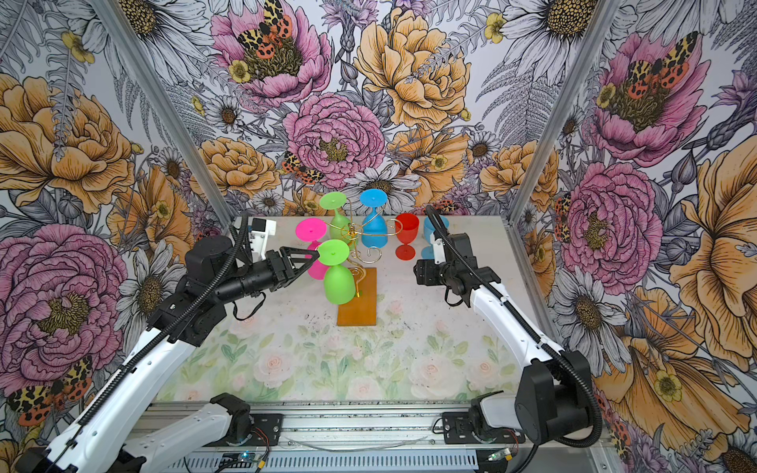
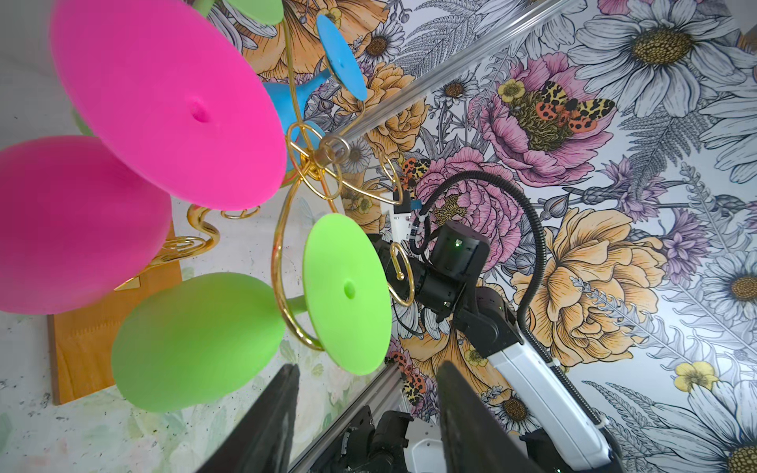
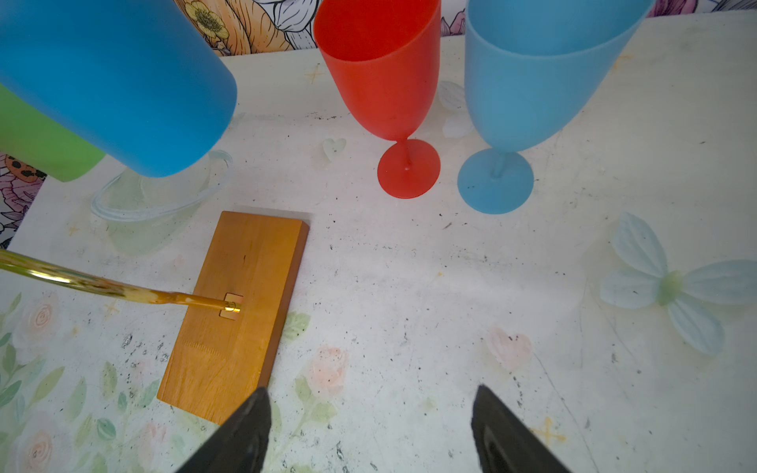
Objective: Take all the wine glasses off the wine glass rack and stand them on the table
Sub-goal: 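Reach the left gripper toward the green glass foot while the right draws back, then close the left gripper on the green glass foot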
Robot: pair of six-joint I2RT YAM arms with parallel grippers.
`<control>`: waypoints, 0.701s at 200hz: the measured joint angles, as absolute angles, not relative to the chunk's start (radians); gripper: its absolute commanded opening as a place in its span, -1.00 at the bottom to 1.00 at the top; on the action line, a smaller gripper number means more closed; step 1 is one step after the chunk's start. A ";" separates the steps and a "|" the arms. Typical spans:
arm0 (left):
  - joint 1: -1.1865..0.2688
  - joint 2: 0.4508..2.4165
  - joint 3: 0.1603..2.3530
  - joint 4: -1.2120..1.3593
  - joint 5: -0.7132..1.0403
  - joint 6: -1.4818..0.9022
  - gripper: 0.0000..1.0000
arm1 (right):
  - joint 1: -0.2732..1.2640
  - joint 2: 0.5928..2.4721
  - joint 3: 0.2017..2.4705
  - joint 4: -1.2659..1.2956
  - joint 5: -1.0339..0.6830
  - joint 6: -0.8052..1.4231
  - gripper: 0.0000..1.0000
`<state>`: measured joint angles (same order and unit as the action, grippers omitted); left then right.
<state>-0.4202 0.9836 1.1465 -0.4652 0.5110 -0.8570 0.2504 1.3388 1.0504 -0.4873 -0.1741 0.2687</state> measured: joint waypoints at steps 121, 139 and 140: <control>-0.454 1.048 1.146 -0.447 0.597 -0.910 0.03 | 0.250 1.328 1.035 -0.479 -0.173 0.273 0.56; -0.470 1.061 1.146 -0.439 0.599 -0.915 0.02 | 0.250 1.328 1.033 -0.479 -0.173 0.273 0.56; -0.471 1.062 1.146 -0.439 0.599 -0.914 0.02 | 0.250 1.328 1.032 -0.478 -0.173 0.273 0.56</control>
